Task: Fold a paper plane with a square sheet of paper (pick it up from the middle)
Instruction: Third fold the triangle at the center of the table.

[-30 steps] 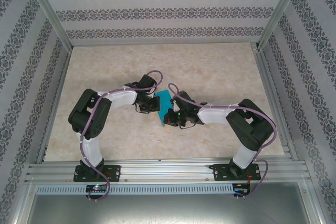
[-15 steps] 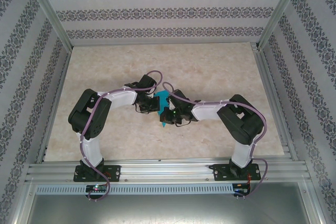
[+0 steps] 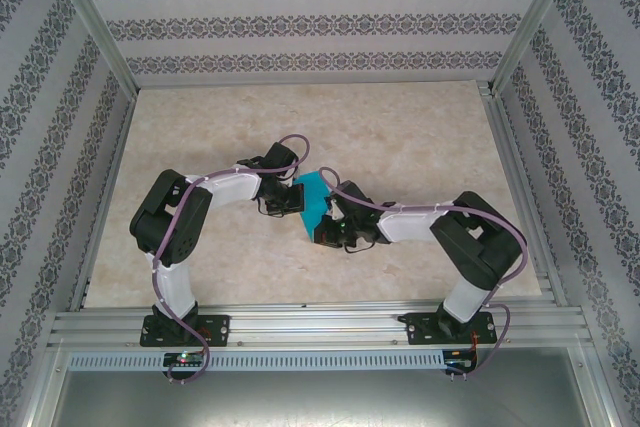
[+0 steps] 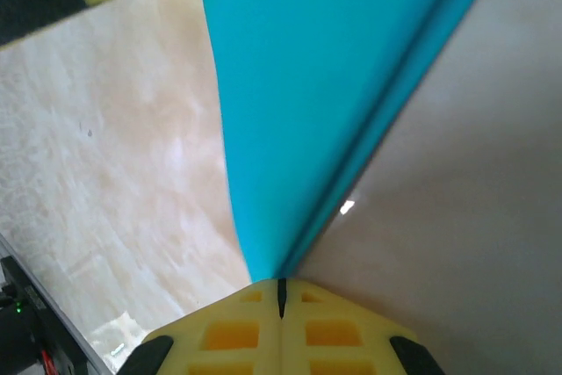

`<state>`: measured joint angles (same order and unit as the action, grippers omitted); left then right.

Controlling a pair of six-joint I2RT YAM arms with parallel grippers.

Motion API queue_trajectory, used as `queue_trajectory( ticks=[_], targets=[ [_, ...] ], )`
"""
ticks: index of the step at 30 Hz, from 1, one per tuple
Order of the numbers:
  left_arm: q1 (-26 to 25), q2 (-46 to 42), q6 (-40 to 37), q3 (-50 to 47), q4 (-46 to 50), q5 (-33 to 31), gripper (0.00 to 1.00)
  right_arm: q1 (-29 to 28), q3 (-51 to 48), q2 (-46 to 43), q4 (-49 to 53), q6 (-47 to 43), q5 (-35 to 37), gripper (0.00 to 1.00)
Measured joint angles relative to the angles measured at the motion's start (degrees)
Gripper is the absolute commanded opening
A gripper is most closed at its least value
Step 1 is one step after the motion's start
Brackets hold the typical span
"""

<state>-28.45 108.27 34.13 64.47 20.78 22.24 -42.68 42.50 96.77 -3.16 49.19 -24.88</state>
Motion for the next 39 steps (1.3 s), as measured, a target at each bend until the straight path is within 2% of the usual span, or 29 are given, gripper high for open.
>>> queue_trajectory(
  ticks=[6,11,18,23,27,31,35,39],
  targets=[
    [0.00,0.07,-1.07,0.46,0.04,-0.31,0.00,4.76,6.51,-0.04,4.15,-2.73,0.79,0.00],
    [0.04,1.51,-5.57,2.78,0.09,-1.81,0.00,9.40,12.26,4.63,4.28,-4.68,1.46,0.00],
    [0.07,3.45,-12.85,5.51,-0.04,-1.99,0.00,9.79,15.15,11.34,2.67,-4.33,0.22,0.00],
    [0.11,3.43,-14.05,5.49,-0.22,-1.55,0.00,9.90,14.84,12.87,0.46,-2.93,-0.48,0.00],
    [0.35,2.58,-12.55,4.46,-0.92,-1.55,0.12,9.94,13.22,12.87,-2.67,-1.53,-0.96,0.00],
    [0.37,-1.07,-8.33,1.64,-1.25,-1.70,0.19,9.94,11.52,12.68,-5.95,0.44,-1.11,0.00],
    [-0.17,-8.09,-3.78,-2.60,-2.62,-3.10,0.19,9.77,9.25,11.67,-8.59,3.28,-0.17,0.00],
    [-1.44,-14.62,1.03,-7.82,-5.25,-2.38,0.15,8.59,6.88,9.64,-9.16,6.23,2.43,0.00]
  ],
)
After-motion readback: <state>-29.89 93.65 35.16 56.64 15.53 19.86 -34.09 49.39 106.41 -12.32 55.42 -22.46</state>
